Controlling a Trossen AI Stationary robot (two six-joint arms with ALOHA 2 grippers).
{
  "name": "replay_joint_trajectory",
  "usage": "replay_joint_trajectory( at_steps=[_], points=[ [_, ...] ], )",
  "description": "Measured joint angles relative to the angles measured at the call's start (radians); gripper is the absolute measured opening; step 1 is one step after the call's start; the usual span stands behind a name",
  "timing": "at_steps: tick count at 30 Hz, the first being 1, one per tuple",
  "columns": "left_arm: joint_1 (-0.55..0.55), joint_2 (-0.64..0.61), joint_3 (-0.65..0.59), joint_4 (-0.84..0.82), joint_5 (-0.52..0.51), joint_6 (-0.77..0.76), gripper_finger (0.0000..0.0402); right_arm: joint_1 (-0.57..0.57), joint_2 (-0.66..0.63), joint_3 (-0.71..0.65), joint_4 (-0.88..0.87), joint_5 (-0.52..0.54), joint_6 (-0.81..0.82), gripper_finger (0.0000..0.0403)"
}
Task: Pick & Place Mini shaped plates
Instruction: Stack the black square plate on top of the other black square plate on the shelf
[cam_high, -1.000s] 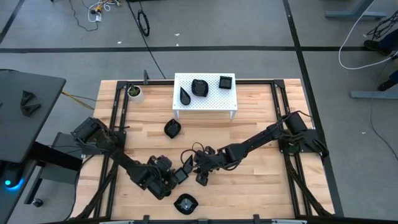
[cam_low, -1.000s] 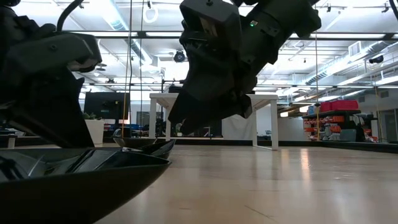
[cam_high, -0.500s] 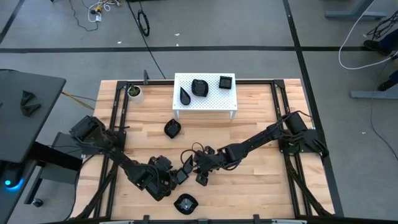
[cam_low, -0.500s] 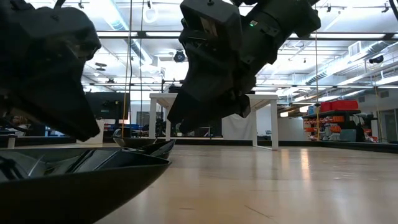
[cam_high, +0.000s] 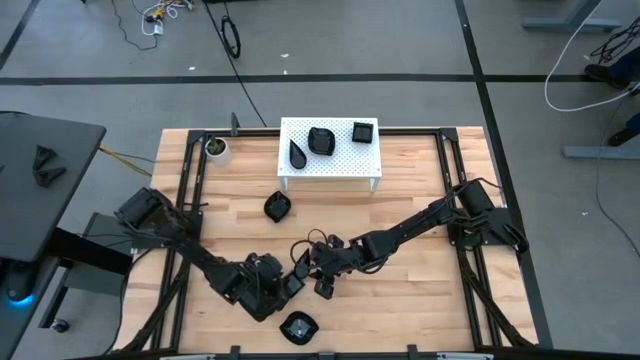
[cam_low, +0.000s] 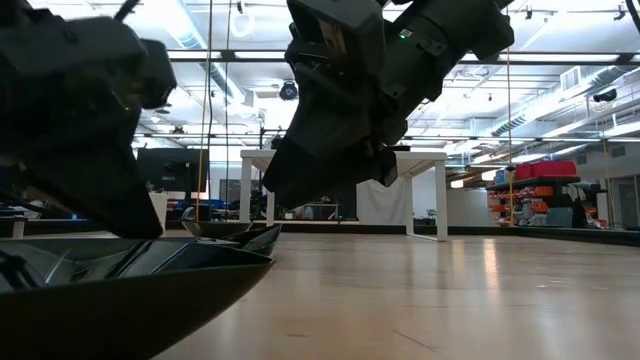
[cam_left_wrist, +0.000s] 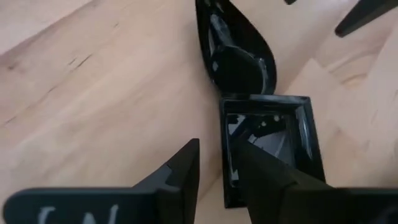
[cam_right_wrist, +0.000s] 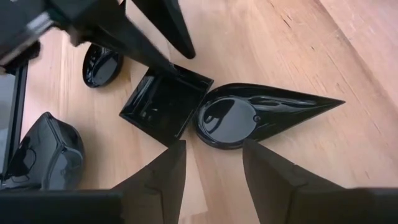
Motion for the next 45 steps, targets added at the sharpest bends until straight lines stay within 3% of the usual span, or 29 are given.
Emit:
replay_joint_trajectory(
  at_steps=[10,18,23,26,30,35,45],
  points=[
    [0.02,0.025,0.001,0.005,0.039,0.003,0.0091,0.0,0.0,0.0,0.0,0.0,-0.023,0.016],
    [0.02,0.017,0.001,0.027,0.023,0.045,0.0009,0.01,-0.058,-0.002,-0.124,0.008,-0.108,0.016],
    [0.02,-0.037,0.0,0.012,0.014,0.063,0.0016,0.031,-0.137,-0.002,-0.199,0.072,-0.144,0.016],
    [0.02,-0.086,0.0,0.018,-0.041,0.081,0.0009,0.063,-0.172,-0.002,-0.188,0.147,-0.219,0.016],
    [0.023,-0.128,0.0,0.058,-0.198,0.117,0.0006,0.118,-0.184,-0.003,-0.08,0.299,-0.336,0.016],
    [0.041,-0.138,0.0,0.168,-0.319,0.221,0.0013,0.138,-0.183,-0.054,0.112,0.462,-0.347,0.016],
    [0.056,-0.137,0.0,0.307,-0.359,0.387,0.0012,0.1,-0.182,-0.112,0.15,0.483,-0.196,0.016]
  ],
)
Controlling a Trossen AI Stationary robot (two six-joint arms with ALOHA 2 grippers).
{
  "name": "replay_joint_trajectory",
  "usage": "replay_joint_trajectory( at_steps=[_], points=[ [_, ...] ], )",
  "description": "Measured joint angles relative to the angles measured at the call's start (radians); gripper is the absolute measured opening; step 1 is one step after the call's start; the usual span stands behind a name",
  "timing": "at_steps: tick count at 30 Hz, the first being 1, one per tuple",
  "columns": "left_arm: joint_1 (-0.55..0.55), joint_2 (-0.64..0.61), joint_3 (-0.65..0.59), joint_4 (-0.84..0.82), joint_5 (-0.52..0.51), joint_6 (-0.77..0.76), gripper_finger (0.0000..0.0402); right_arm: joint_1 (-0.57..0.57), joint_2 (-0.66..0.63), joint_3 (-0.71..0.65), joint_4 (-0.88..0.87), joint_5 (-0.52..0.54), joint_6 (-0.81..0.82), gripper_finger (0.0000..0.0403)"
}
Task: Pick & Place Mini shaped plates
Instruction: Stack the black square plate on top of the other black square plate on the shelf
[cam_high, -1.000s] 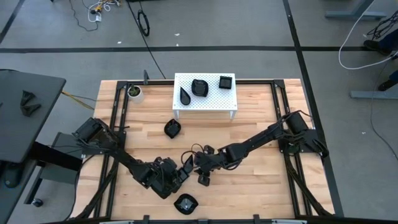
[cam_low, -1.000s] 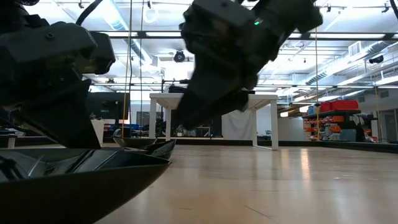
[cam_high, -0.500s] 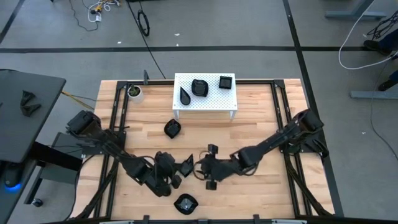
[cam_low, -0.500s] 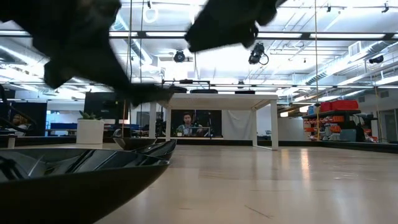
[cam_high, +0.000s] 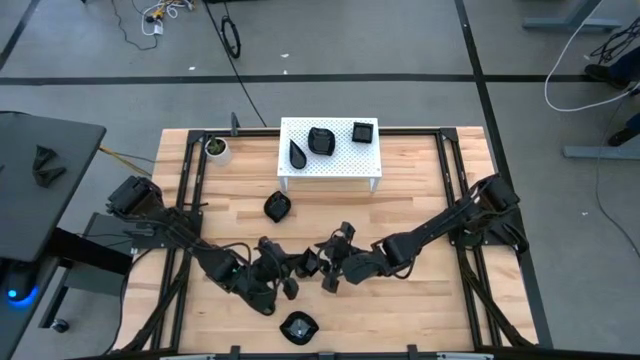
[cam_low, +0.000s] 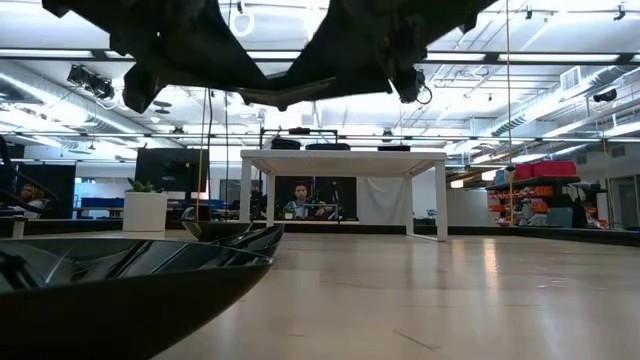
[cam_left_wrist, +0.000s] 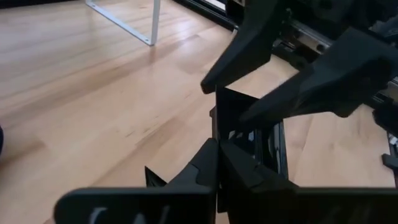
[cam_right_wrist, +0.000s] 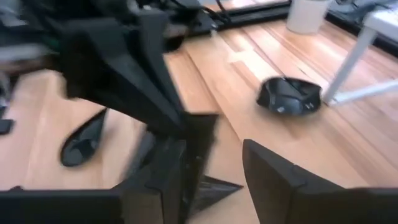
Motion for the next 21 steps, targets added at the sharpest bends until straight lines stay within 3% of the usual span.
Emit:
replay_joint_trajectory(
  at_steps=[6,15,21],
  points=[
    [0.0,0.0,0.0,0.002,-0.01,0.002,0.0013,-0.003,0.0,0.0,-0.035,0.005,0.023,0.0133],
    [0.006,0.0,0.0,0.012,-0.031,-0.007,0.003,-0.003,0.0,0.0,-0.033,0.02,-0.002,0.0015],
    [0.045,-0.004,0.0,0.122,-0.029,0.147,0.0091,-0.013,-0.011,0.0,-0.076,0.009,0.019,0.0014]
  ],
)
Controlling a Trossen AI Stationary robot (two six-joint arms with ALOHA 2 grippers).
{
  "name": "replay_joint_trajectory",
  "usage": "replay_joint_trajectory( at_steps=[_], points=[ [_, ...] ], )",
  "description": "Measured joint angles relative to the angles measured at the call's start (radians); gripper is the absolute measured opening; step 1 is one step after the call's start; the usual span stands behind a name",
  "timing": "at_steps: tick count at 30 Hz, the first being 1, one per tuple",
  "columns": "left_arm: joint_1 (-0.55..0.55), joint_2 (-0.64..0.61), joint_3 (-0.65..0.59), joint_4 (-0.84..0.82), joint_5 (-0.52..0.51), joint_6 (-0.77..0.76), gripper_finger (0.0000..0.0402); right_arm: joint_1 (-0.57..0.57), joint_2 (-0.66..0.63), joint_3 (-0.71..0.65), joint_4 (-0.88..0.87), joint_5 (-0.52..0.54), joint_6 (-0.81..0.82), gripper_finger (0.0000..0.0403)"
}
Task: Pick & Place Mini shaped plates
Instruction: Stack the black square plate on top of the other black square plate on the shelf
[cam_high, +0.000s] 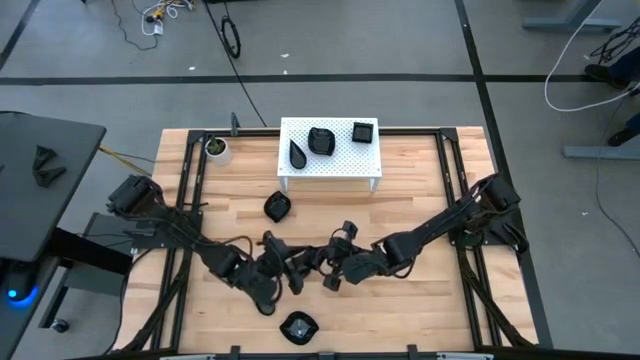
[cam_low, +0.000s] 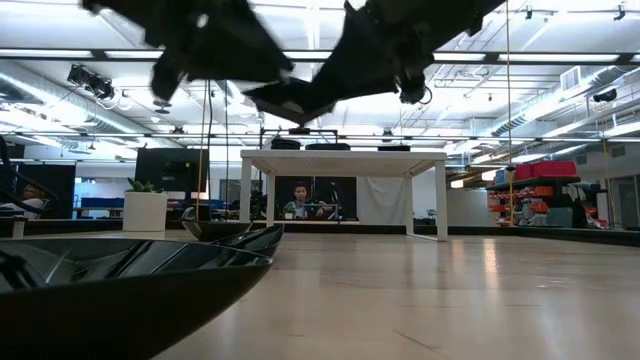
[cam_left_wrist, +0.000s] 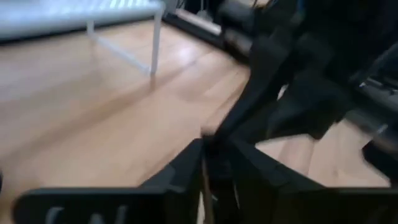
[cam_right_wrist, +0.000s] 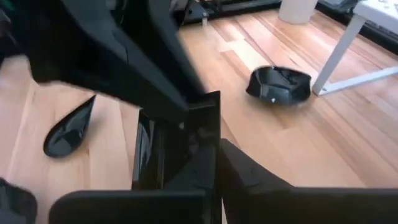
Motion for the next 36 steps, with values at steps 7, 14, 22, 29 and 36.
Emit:
replay_joint_trajectory(
  at_steps=[7,14,22,29,36],
  points=[
    [0.028,-0.087,0.001,0.07,0.075,0.224,0.0176,-0.084,-0.186,0.0,-0.32,-0.026,0.037,0.0007],
    [0.014,-0.077,0.002,0.058,0.068,0.241,0.0198,-0.456,-0.474,0.0,-0.505,-0.21,-0.05,0.0006],
    [0.021,-0.026,0.002,0.055,0.075,0.206,0.0186,-0.979,-0.493,0.0,-0.517,-0.584,-0.295,0.0005],
    [0.026,-0.018,0.001,0.059,0.074,0.208,0.0186,-1.23,-0.433,0.016,-0.449,-0.974,-0.561,0.0008],
    [0.057,-0.018,0.001,0.06,0.106,0.204,0.0186,-1.271,-0.331,0.103,-0.509,-1.053,-0.769,0.0009]
  ],
)
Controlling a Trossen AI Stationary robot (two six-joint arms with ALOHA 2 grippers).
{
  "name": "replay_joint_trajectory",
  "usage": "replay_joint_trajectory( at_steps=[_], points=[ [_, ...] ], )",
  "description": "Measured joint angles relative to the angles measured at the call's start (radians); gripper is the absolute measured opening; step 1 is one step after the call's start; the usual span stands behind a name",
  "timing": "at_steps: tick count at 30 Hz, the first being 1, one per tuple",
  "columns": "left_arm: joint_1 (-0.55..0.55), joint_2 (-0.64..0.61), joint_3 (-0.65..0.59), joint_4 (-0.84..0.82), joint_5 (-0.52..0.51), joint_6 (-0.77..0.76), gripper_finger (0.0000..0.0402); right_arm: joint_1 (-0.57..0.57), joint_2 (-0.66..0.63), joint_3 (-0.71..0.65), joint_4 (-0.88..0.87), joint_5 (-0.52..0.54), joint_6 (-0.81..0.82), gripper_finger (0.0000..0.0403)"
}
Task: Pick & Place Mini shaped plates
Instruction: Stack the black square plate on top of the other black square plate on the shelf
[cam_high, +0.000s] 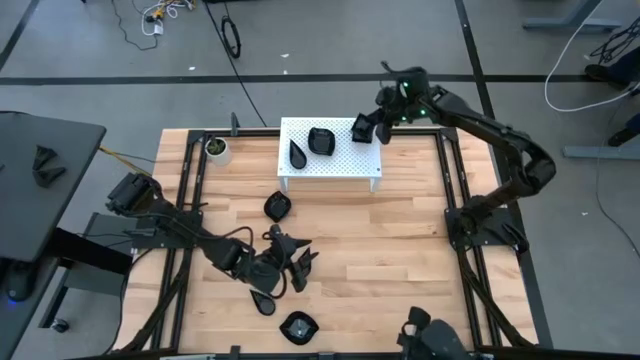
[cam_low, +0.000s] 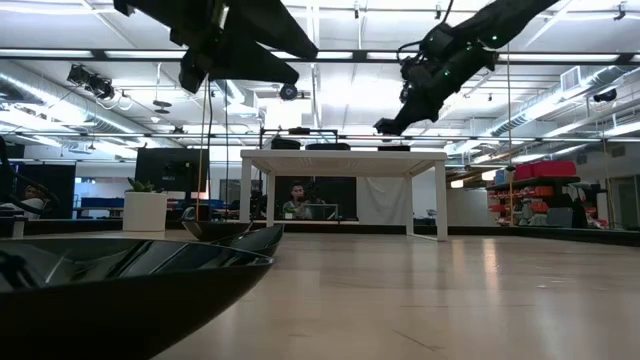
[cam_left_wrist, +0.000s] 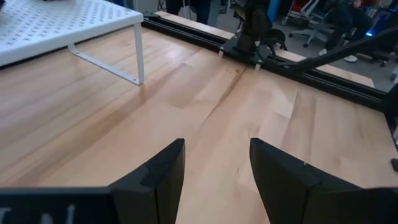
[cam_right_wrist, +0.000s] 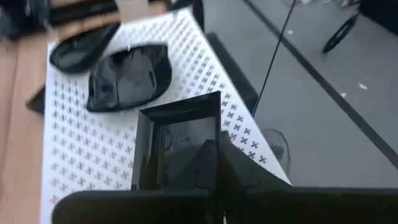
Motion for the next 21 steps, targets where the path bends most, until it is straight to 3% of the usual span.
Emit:
replay_joint_trajectory(
  at_steps=[9,14,21],
  points=[
    [0.01,0.0,0.0,-0.001,0.029,-0.019,0.0185,0.0,0.05,0.023,-0.02,0.094,-0.044,0.0009],
    [0.01,0.0,0.0,-0.001,0.029,-0.02,0.0185,0.0,0.045,0.023,-0.031,0.096,-0.068,0.0016],
    [0.009,0.0,0.0,0.0,0.029,-0.021,0.0185,0.0,0.045,0.024,-0.033,0.097,-0.064,0.0087]
  ],
)
